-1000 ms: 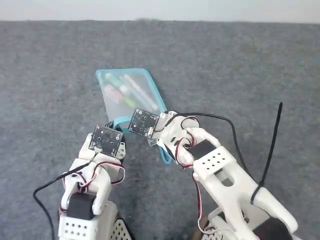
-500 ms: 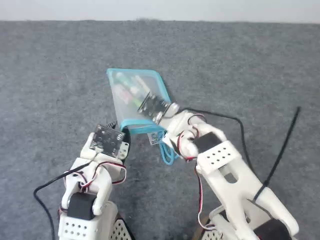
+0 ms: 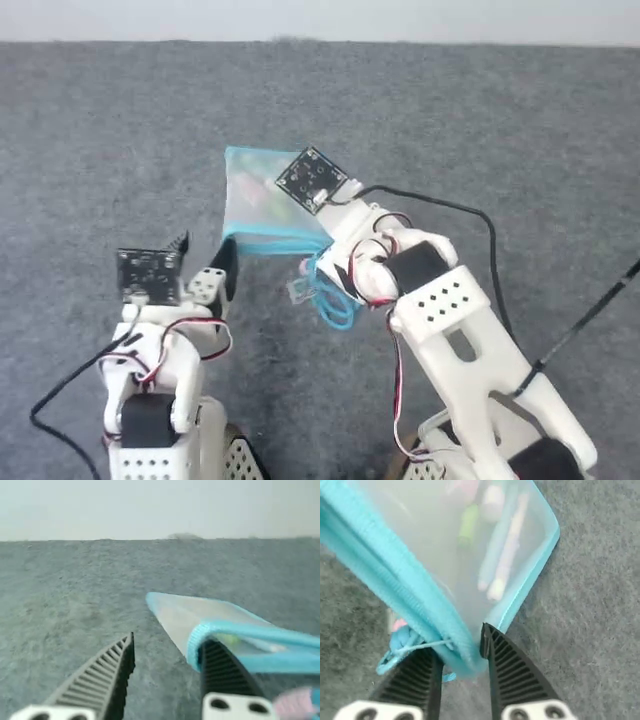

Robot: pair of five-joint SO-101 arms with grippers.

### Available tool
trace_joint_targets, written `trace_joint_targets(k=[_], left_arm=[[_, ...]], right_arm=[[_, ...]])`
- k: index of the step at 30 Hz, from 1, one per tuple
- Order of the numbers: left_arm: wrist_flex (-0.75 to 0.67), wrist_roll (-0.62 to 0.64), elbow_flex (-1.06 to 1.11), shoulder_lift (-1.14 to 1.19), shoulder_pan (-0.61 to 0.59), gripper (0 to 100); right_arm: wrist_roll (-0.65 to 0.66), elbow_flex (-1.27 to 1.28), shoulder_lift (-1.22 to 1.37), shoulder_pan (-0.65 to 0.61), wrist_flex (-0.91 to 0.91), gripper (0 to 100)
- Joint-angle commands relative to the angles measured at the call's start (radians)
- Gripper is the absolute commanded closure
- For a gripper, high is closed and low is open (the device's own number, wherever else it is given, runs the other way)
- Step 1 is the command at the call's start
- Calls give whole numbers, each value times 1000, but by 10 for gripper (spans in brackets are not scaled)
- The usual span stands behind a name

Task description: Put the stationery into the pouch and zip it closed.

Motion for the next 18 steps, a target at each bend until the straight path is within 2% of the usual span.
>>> trace_joint_targets(k=[1,8,13,18], left_arm=[[-75,58,-90,-29,-170,823],[-140,60,-53,-29,-218,823],[-132,11,-18,-29,-127,826],[-100,-5,-8,-29,-49,826]], right_arm=[[-21,-29,53,59,41,992],[-20,-29,85,58,27,992],[-20,-12,93,53,-45,991],[40,95,85,-50,-188,980]])
